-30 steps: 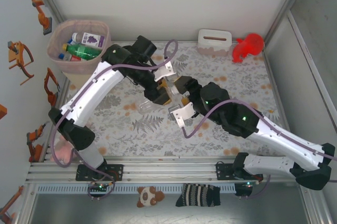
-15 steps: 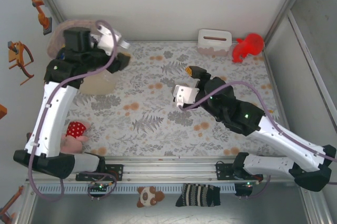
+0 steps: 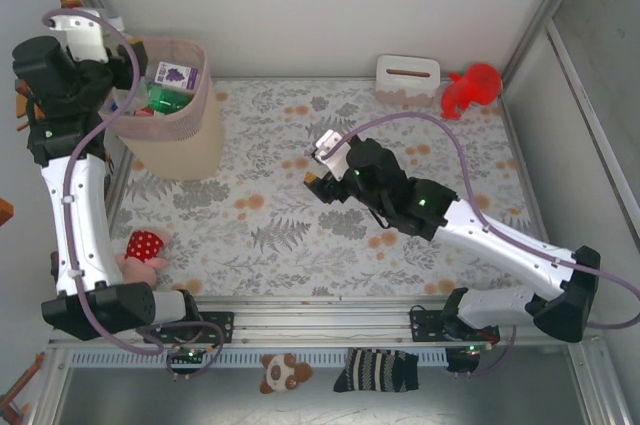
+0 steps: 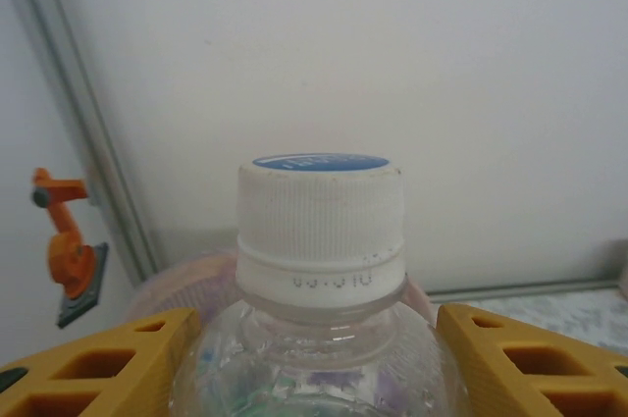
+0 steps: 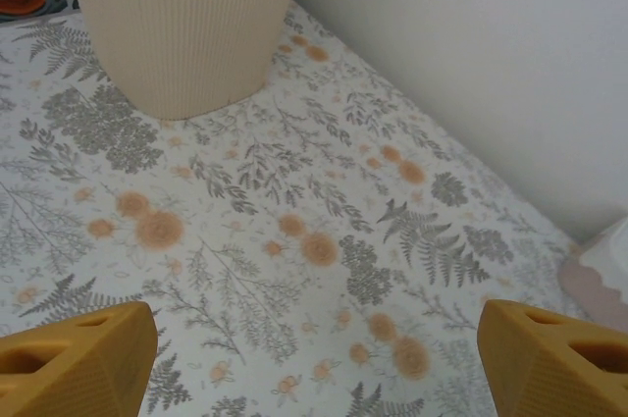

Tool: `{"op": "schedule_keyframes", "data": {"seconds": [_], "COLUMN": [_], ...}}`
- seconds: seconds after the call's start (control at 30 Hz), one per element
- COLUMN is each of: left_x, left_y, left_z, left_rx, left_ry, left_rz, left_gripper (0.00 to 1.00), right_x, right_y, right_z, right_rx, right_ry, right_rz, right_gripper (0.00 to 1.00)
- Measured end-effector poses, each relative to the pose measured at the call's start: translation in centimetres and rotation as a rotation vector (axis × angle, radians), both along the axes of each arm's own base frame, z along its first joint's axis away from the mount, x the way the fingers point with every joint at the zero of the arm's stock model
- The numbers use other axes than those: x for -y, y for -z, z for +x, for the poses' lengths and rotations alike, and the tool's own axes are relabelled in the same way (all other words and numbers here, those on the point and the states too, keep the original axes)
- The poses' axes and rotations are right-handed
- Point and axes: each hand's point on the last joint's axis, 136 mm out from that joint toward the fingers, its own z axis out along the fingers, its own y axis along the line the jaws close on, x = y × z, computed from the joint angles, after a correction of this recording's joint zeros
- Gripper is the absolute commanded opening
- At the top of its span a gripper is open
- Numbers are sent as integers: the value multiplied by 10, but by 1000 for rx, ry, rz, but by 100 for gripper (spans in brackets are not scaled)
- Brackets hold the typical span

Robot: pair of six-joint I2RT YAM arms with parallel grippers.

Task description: Put the plastic bottles in the bin

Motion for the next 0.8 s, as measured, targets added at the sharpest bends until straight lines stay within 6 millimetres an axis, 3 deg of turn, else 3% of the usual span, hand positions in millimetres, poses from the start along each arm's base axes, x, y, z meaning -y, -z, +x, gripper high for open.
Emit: {"op": "schedule_keyframes", "data": {"seconds": [0.2,0.53,0.8], "left_x": [-44,-86,-104], "left_y": [8,41,82], "left_z": [33,67,76], "left_rx": [40,53,-12], "left_ry": [-131,-267,-305], "left_rz": [11,70,71], "left_gripper": [40,39,39], "right_x": [-1,7,6], "right_y": [1,5,16], "right_z": [-1,12,19], "right_rx": [-27,-43,-71], "right_ry": [4,29,28], "right_rz": [25,25,10], "right_gripper": [84,84,84]}}
